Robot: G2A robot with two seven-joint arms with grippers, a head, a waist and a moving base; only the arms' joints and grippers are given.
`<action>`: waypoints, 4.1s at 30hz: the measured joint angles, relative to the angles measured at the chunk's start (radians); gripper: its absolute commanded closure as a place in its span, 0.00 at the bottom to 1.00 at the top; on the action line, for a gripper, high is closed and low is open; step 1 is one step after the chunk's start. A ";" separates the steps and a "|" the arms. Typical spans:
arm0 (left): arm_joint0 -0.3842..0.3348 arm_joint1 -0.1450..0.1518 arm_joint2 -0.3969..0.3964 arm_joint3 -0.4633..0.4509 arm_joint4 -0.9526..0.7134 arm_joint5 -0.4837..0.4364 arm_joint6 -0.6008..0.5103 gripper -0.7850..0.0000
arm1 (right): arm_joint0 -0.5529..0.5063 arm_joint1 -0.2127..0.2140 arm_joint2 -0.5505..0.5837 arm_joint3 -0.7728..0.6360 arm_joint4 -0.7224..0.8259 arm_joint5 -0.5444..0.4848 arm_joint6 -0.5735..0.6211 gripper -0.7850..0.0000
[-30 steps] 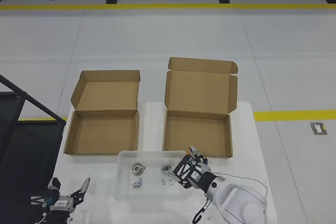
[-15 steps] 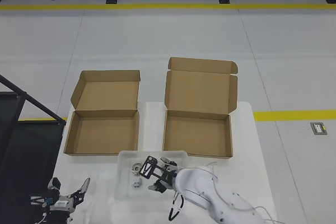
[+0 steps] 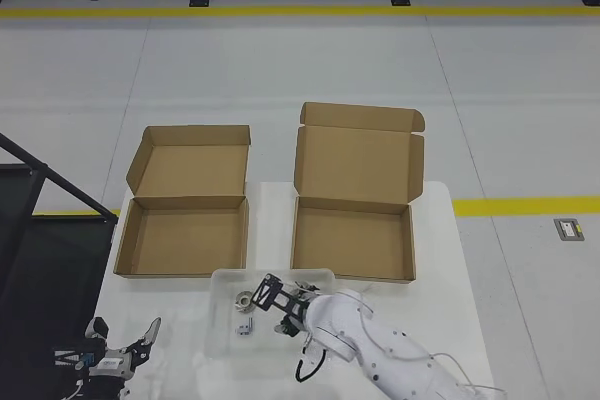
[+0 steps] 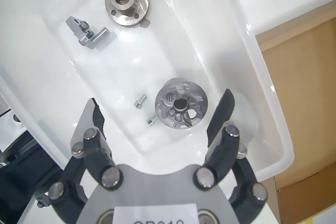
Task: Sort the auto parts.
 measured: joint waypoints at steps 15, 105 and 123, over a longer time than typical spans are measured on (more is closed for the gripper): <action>0.000 0.000 0.000 0.000 0.000 0.000 0.000 0.00 | 0.050 -0.049 -0.033 0.125 -0.052 0.001 0.005 1.00; 0.000 0.000 0.000 0.000 0.000 0.000 0.000 0.00 | 0.376 -0.162 0.145 0.739 0.020 0.084 -0.404 0.16; 0.000 0.000 0.000 0.000 0.000 0.000 0.000 0.00 | -0.327 0.032 0.508 -0.479 -0.050 -0.153 -0.105 0.19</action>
